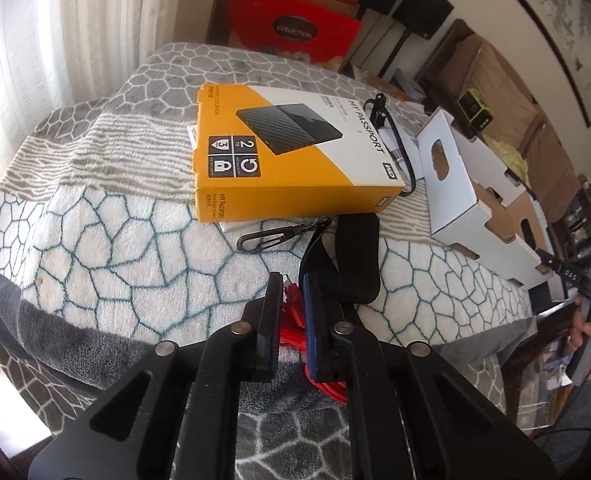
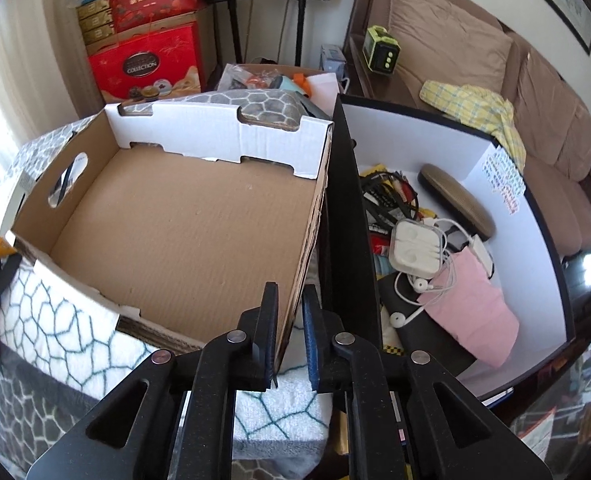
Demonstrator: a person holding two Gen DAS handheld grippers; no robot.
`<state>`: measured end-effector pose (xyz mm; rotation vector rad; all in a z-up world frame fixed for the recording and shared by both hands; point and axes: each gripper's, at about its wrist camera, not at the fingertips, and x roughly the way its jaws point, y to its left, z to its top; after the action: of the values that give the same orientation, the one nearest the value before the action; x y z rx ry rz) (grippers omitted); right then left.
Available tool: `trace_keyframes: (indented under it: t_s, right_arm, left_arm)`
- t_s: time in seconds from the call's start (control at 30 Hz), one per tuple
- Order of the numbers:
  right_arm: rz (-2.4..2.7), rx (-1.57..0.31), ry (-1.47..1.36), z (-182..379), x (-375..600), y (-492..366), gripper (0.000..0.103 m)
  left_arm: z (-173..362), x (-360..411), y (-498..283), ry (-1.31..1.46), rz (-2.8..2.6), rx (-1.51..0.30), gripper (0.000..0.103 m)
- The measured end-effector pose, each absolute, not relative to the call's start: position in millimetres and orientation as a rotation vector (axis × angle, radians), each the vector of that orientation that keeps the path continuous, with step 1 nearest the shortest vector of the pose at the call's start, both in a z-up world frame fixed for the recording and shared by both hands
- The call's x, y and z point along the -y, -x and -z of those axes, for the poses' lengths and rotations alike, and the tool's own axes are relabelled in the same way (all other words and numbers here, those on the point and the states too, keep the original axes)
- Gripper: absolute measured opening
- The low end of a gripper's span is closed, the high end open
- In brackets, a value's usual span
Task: Organize objects
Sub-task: 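Close the left gripper on the red coiled cable and lift it, then carry the red cable into the cardboard tray and open the left gripper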
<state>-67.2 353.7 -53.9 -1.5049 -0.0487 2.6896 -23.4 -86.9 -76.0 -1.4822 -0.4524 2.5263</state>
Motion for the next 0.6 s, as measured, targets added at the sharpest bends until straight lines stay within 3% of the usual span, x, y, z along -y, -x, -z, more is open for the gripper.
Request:
trace_keyframes:
  t_s: [0.07, 0.1, 0.13, 0.17, 0.33, 0.4, 0.47, 0.53, 0.6]
  right_arm:
    - [-2.685, -0.008, 1.526, 55.0, -355.1, 74.8, 0.023]
    - [-2.683, -0.021, 1.535, 55.9, -355.8, 79.2, 0.028]
    - [-2.675, -0.024, 1.539, 57.2, -355.5, 84.4, 0.028]
    - [-2.662, -0.017, 1.544, 58.8, -354.7, 88.4, 0.029]
    - [-2.594, 0.042, 1.583, 72.3, -350.9, 110.6, 0.031]
    - [-2.588, 0.113, 1.554, 73.8, -347.3, 114.0, 0.015]
    - [-2.583, 0.200, 1.539, 75.2, -344.9, 113.0, 0.009]
    - [-2.599, 0.265, 1.540, 75.3, -343.8, 110.4, 0.007]
    - [-2.633, 0.317, 1.539, 75.2, -342.4, 105.6, 0.008]
  left_arm:
    - [74.4, 94.0, 22.8, 1.479, -2.520, 0.512, 0.025]
    - [73.0, 97.6, 21.7, 1.475, -2.533, 0.529, 0.043]
    - [71.9, 100.1, 21.5, 1.472, -2.549, 0.533, 0.054]
    - [71.5, 101.6, 21.6, 1.476, -2.560, 0.532, 0.055]
    - [84.7, 92.6, 26.1, 1.568, -2.521, 0.492, 0.056]
    - [92.3, 82.7, 24.0, 1.590, -2.493, 0.464, 0.056]
    - [93.6, 72.3, 20.2, 1.573, -2.529, 0.384, 0.055]
    - [93.1, 67.8, 20.0, 1.573, -2.545, 0.342, 0.038]
    - [93.2, 68.6, 20.7, 1.567, -2.531, 0.351, 0.030]
